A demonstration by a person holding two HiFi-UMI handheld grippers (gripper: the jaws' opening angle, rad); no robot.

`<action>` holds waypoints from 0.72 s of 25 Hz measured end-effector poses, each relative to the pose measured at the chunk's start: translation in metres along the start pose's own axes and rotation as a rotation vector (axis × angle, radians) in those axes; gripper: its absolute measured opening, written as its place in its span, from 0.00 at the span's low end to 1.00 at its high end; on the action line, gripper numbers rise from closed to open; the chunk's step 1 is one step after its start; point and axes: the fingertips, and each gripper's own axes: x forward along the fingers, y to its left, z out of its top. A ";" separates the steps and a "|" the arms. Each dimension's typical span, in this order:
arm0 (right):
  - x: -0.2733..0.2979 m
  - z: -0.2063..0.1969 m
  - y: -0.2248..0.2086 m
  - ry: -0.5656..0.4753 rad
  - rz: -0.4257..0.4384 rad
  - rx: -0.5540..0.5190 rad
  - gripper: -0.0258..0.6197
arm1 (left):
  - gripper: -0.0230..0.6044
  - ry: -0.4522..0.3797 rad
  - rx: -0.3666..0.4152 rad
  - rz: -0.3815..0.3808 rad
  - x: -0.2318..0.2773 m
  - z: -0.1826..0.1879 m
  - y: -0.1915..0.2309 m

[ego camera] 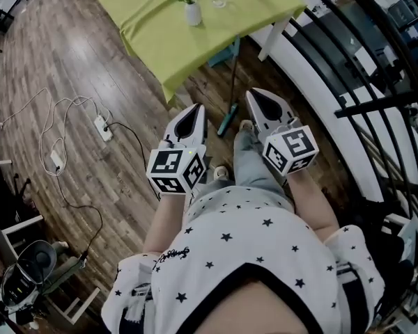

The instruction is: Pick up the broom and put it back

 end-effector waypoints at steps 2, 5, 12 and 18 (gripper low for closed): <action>0.012 -0.001 -0.012 0.008 0.019 0.004 0.03 | 0.05 0.001 -0.015 0.021 0.012 -0.001 0.005; 0.028 -0.003 -0.032 0.011 0.038 0.009 0.03 | 0.05 -0.002 -0.020 0.040 0.034 -0.001 0.008; 0.068 -0.013 -0.074 0.033 0.059 0.003 0.03 | 0.05 0.014 -0.029 0.080 0.083 -0.003 0.022; 0.101 -0.028 -0.113 0.061 0.067 0.012 0.03 | 0.05 0.028 -0.056 0.111 0.120 -0.009 0.036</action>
